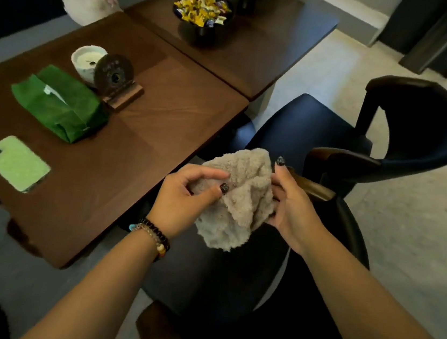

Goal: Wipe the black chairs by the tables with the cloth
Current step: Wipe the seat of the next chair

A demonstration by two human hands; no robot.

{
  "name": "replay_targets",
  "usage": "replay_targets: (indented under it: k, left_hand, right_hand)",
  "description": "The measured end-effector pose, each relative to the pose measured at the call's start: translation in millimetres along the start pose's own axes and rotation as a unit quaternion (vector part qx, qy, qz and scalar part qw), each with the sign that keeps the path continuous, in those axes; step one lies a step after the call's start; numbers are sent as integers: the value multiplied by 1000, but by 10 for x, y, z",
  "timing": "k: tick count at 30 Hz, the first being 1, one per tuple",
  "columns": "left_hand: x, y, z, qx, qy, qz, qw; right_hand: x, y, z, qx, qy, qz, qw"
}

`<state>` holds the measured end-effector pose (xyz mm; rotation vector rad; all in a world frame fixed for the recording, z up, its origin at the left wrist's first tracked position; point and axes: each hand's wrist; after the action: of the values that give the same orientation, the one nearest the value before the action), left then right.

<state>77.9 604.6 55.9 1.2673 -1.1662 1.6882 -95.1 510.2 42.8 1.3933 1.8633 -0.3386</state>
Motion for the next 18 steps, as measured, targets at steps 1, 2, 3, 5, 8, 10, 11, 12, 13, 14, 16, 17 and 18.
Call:
replay_targets:
  k: [1,2,3,5,8,10,11,12,13,14,16,17,18]
  left_hand:
    - [18,-106,-5,-12,11,-2,1000]
    - [35,-207,-5,-21,16,-8,1000]
    - [50,-299,-2,-28,18,-16,999]
    - [67,-449,21,-33,14,-38,999]
    - [58,-572,69,-20,0,-58,998]
    - [24,-608,108,-8,-23,-95,995]
    - [6,-625,134,-5,-41,-113,993]
    - [-10,-639,158,-3,-56,-123,991]
    - [-25,-646,182,-3,-68,-128,989]
    - [-26,-647,201,-3,-83,-139,987]
    - [-22,-615,243,0,-111,-159,981]
    - [-37,-600,270,0,-116,-157,981]
    - [-49,-589,296,-8,-122,-147,982]
  right_hand:
    - [18,91,-25,-9,0,-8,1000]
    - [41,189,-46,-10,-4,-17,1000]
    - [66,284,-66,-3,-9,-23,1000]
    - [124,449,-81,23,-18,-32,999]
    - [182,581,-46,84,-29,-44,995]
    - [179,581,-12,120,-37,-64,990]
    - [177,568,0,120,-39,-63,990]
    - [169,553,13,112,-39,-59,991]
    - [157,538,28,104,-38,-58,992]
    - [139,529,31,93,-39,-67,993]
    - [110,507,21,86,-45,-110,989]
    - [106,476,25,95,-52,-131,985]
    - [96,443,28,103,-60,-144,982]
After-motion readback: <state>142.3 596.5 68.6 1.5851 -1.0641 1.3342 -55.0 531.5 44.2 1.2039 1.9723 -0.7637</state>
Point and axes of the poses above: each hand's wrist, its own z-axis towards the middle knuckle, its own y-axis out of the palm, x = y × z, and after that the axes turned 9 degrees about y, right-handed
